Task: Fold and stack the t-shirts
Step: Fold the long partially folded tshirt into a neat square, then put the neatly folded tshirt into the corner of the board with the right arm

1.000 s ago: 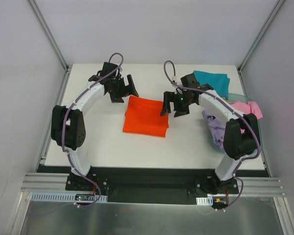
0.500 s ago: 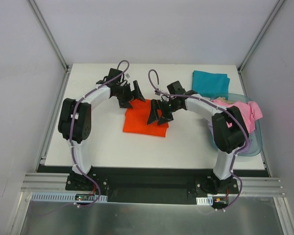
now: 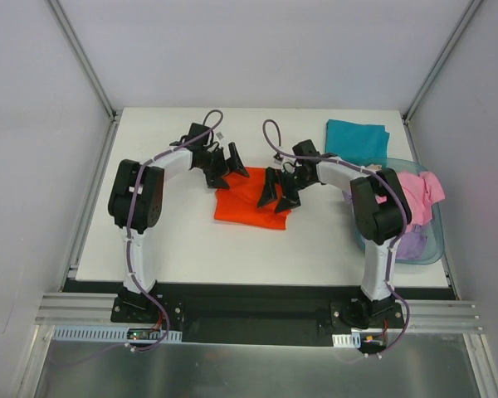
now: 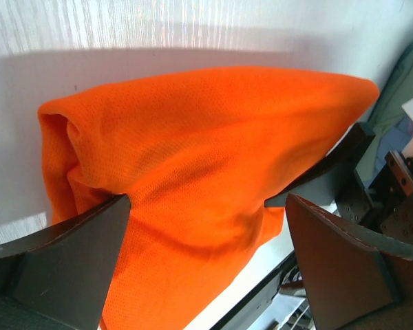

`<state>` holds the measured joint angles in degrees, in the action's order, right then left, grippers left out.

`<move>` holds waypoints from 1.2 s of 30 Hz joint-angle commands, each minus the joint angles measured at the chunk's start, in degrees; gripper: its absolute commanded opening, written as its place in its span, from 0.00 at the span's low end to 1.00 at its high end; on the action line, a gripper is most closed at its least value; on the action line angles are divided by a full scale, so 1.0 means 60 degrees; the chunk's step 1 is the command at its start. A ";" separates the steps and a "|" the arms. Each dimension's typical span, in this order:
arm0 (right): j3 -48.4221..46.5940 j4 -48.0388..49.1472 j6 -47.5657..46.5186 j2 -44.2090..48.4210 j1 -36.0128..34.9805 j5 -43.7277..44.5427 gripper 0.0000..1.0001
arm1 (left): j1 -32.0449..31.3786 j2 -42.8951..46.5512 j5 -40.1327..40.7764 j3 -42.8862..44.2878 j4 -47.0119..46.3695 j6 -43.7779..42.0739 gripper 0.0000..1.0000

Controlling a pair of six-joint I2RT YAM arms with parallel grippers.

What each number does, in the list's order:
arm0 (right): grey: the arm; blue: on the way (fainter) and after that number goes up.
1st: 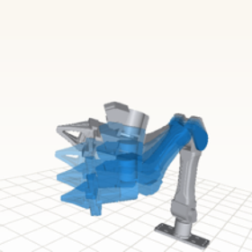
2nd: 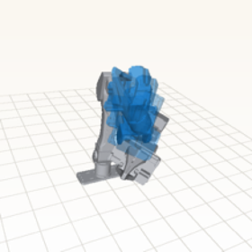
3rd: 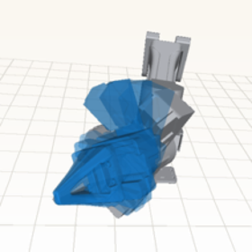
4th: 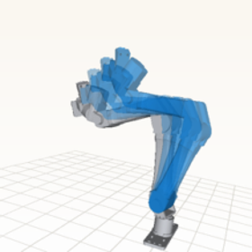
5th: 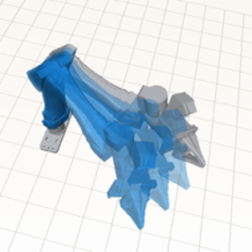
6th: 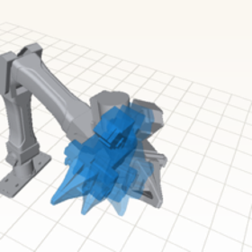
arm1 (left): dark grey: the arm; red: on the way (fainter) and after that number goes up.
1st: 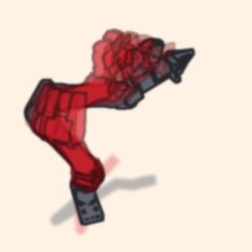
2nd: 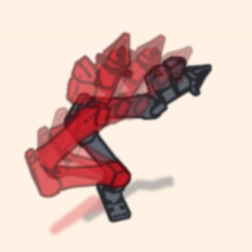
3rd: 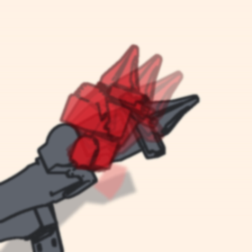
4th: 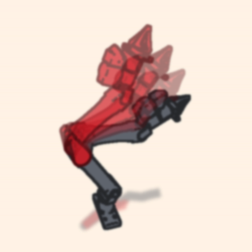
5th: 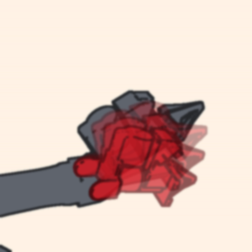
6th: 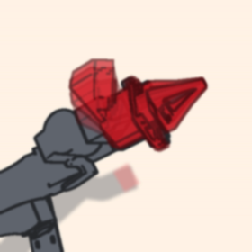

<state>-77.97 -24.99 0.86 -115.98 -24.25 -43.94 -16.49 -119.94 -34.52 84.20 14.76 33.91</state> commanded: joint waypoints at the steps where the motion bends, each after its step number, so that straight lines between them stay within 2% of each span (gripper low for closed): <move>1: 0.0602 0.0079 -0.0188 0.0329 -0.0016 -0.0015 0.97 | -0.0152 0.0870 0.0553 -0.1388 0.0337 -0.0188 0.99; 9: 0.2359 0.0079 -0.0159 0.2292 -0.0835 0.0685 0.97 | -0.0751 0.3156 0.1227 -0.3046 0.0337 -0.0188 0.99; 13: 0.2289 -0.0564 -0.0377 0.3435 -0.1363 0.1521 0.97 | -0.0958 0.4721 0.1798 -0.3793 0.0337 -0.0027 0.99; 16: 0.2083 -0.0947 -0.0437 0.4401 -0.1641 0.2822 0.97 | -0.0958 0.5515 0.2310 -0.4232 0.0482 -0.0027 0.99; 21: 0.2668 0.0032 0.0266 0.7282 -0.1613 0.6338 0.97 | -0.0943 0.7167 0.3318 -0.5008 0.0849 0.0105 0.99; 23: 0.2873 0.0181 0.0514 0.7961 -0.1613 0.7638 0.97 | -0.0943 0.7683 0.3759 -0.5215 0.1141 0.0163 0.99; 25: 0.2976 0.0079 0.1056 0.8299 -0.1496 0.8084 0.97 | -0.0914 0.8401 0.4389 -0.5449 0.1289 0.0193 0.99; 27: 0.2977 0.0064 0.0913 0.8097 -0.1350 0.7956 0.97 | -0.0884 0.8942 0.4843 -0.5552 0.1581 0.0208 0.99; 31: 0.2143 -0.0975 0.0736 0.6707 -0.1188 0.7194 0.97 | -0.0855 0.9398 0.6336 -0.5377 0.2372 0.0208 0.99; 35: 0.2010 -0.1064 0.0910 0.5229 -0.1188 0.6782 0.98 | -0.0855 0.9677 0.6807 -0.5435 0.2622 0.0178 0.99; 36: 0.1966 -0.0991 0.0867 0.4934 -0.1173 0.6651 0.92 | -0.0841 0.9677 0.6823 -0.5464 0.2666 0.0178 0.99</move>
<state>-64.47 -27.79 4.95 -81.60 -31.31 -2.15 -22.04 -63.35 0.25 51.53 27.35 34.33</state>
